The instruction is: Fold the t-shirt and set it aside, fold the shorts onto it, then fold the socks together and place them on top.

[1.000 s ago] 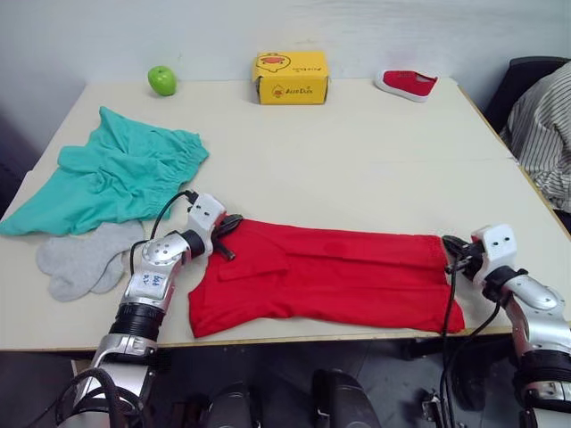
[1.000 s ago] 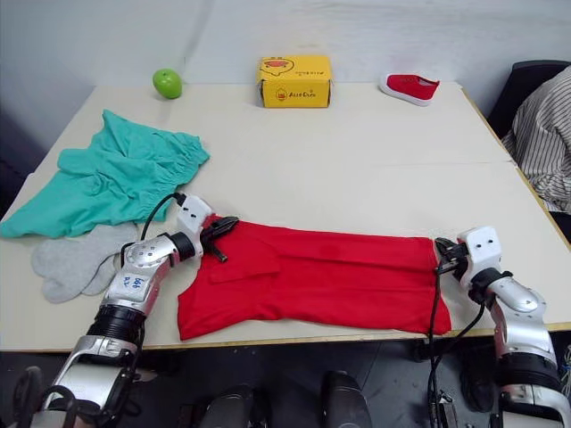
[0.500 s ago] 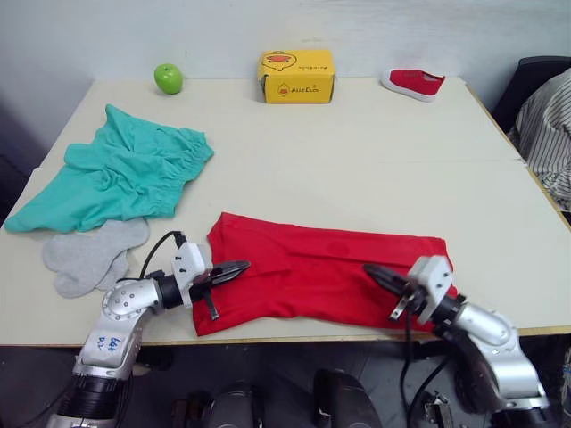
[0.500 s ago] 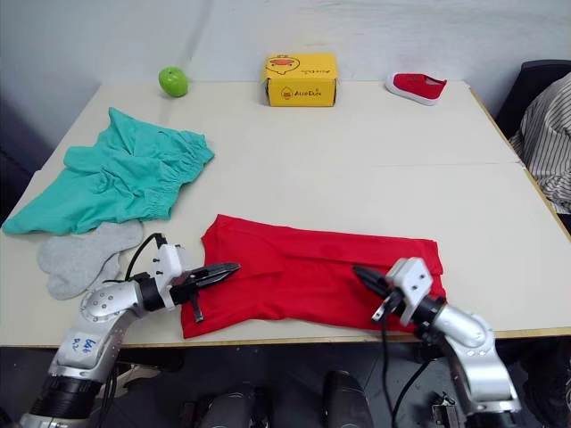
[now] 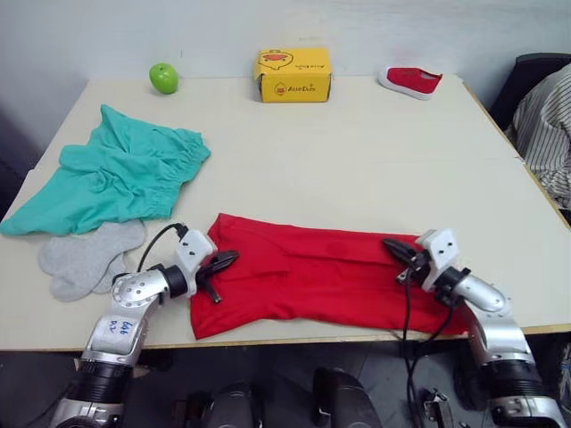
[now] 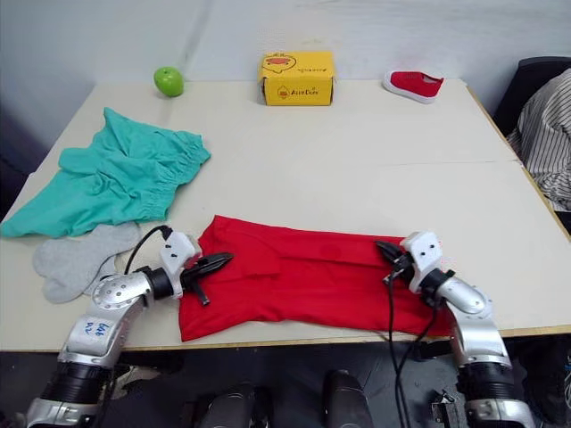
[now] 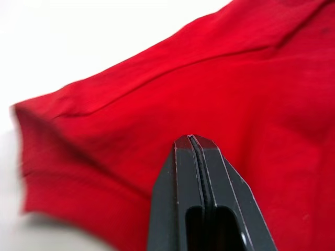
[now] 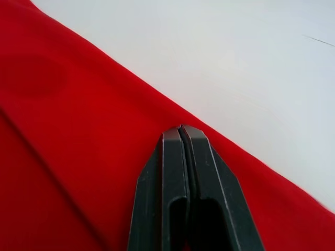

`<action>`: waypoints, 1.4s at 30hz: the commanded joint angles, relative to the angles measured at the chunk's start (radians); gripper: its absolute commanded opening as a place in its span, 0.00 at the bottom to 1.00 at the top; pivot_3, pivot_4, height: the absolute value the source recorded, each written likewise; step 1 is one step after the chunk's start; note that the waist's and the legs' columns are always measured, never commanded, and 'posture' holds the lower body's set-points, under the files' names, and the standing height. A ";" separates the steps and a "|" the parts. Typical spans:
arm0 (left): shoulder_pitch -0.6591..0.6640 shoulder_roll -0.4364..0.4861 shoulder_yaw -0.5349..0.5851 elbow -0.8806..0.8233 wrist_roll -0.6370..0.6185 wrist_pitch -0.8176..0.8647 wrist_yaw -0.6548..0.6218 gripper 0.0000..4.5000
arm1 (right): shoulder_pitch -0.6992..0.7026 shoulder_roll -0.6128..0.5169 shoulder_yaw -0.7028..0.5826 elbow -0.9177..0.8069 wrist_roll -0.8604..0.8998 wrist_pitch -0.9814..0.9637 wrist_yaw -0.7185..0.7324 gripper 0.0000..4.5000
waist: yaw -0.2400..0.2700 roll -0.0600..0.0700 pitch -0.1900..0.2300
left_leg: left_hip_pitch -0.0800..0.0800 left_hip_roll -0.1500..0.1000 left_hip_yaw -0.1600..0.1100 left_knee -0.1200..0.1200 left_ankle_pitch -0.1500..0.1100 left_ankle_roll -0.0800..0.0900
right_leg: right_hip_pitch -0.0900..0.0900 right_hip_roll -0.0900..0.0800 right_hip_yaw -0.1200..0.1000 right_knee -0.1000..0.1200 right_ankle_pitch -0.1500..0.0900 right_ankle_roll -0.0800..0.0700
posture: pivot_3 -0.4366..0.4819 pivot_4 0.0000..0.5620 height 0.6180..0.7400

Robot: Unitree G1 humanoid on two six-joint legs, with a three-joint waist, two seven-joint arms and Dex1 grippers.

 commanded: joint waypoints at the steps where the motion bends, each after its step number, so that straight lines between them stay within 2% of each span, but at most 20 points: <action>1: 0.008 0.024 0.040 0.044 -0.006 -0.021 -0.014 0.00 | 0.013 -0.076 -0.070 0.131 -0.007 -0.129 0.054 0.01 | -0.002 0.000 0.000 | 0.001 0.000 0.000 0.000 0.000 0.000 | 0.000 0.000 0.000 0.000 0.000 0.000 | 0.48 0.27 1.00; 6: 0.014 0.048 0.125 0.078 -0.127 -0.080 -0.138 0.00 | -0.012 -0.187 -0.169 0.298 0.045 -0.169 0.108 0.01 | -0.004 0.000 0.000 | 0.001 0.001 0.001 0.000 0.000 0.000 | 0.000 0.000 0.001 0.000 0.000 0.000 | 0.48 0.27 1.00; 8: 0.031 0.062 0.166 0.030 -0.208 -0.059 -0.201 0.08 | -0.035 -0.226 -0.220 0.310 0.122 -0.114 0.186 0.00 | -0.005 0.000 0.001 | 0.001 0.001 0.001 0.000 0.000 0.000 | -0.001 0.000 0.001 0.000 0.000 0.000 | 0.48 0.27 1.00; 10: 0.046 0.077 0.208 -0.030 -0.288 -0.018 -0.237 0.20 | -0.063 -0.279 -0.252 0.312 0.185 -0.018 0.279 0.09 | -0.009 0.002 0.002 | 0.001 0.001 0.001 0.000 0.000 0.000 | -0.001 0.000 0.002 0.000 0.000 0.000 | 0.48 0.27 1.00; 12: 0.050 0.092 0.233 -0.070 -0.315 -0.011 -0.247 0.34 | -0.092 -0.343 -0.229 0.339 0.177 0.032 0.377 0.20 | -0.009 0.004 0.002 | 0.001 0.001 0.002 0.000 0.000 0.000 | -0.001 0.000 0.003 0.001 0.000 0.000 | 0.48 0.27 1.00; 16: 0.100 0.143 0.229 -0.151 -0.339 -0.028 -0.343 0.64 | -0.213 -0.435 -0.116 0.461 0.087 0.082 0.537 0.52 | -0.011 0.004 0.002 | 0.002 0.001 0.001 0.000 0.000 0.000 | 0.000 0.000 0.002 0.000 0.000 0.000 | 0.48 0.27 1.00; 21: 0.196 0.172 0.228 -0.241 -0.362 -0.008 -0.397 1.00 | -0.441 -0.437 0.025 0.632 -0.048 0.063 0.644 0.93 | -0.025 0.005 0.003 | 0.001 0.001 0.002 0.000 0.000 -0.001 | -0.002 0.000 0.003 0.000 0.000 0.000 | 0.48 0.27 1.00; 22: 0.215 0.170 0.233 -0.257 -0.363 -0.009 -0.394 1.00 | -0.487 -0.426 0.048 0.667 -0.074 0.051 0.649 0.99 | -0.028 0.006 0.004 | 0.001 0.001 0.003 0.000 0.000 -0.001 | -0.002 0.000 0.003 0.000 0.000 0.000 | 0.48 0.27 1.00; 25: 0.255 0.151 0.248 -0.309 -0.375 -0.011 -0.369 1.00 | -0.610 -0.386 0.112 0.781 -0.155 0.034 0.645 0.99 | -0.032 0.007 0.004 | 0.000 0.001 0.003 0.000 0.000 -0.001 | -0.003 0.000 0.004 0.001 0.000 0.000 | 0.48 0.27 1.00; 29: 0.292 0.126 0.252 -0.363 -0.389 -0.032 -0.358 1.00 | -0.693 -0.340 0.152 0.885 -0.218 0.035 0.649 0.99 | -0.028 0.007 0.004 | -0.001 0.001 0.002 0.000 0.000 -0.001 | -0.003 0.000 0.004 0.000 0.000 0.000 | 0.48 0.27 1.00; 32: 0.310 0.122 0.251 -0.390 -0.394 -0.020 -0.337 1.00 | -0.731 -0.306 0.182 0.923 -0.257 0.057 0.685 0.87 | -0.030 0.007 0.005 | -0.001 0.001 0.002 0.000 0.000 -0.001 | -0.003 0.000 0.004 0.000 0.000 0.000 | 0.48 0.27 1.00; 40: 0.321 0.121 0.253 -0.393 -0.383 -0.033 -0.309 1.00 | -0.788 -0.260 0.208 0.951 -0.309 0.077 0.748 0.23 | -0.034 0.007 0.004 | -0.001 0.001 0.003 0.000 0.000 -0.001 | -0.003 0.000 0.004 0.001 0.000 -0.001 | 0.48 0.27 1.00; 42: 0.319 0.116 0.250 -0.390 -0.377 -0.040 -0.299 1.00 | -0.802 -0.259 0.216 0.951 -0.326 0.046 0.727 0.07 | -0.034 0.007 0.004 | -0.001 0.001 0.003 0.000 0.000 -0.001 | -0.003 0.000 0.004 0.001 0.000 -0.001 | 0.48 0.27 1.00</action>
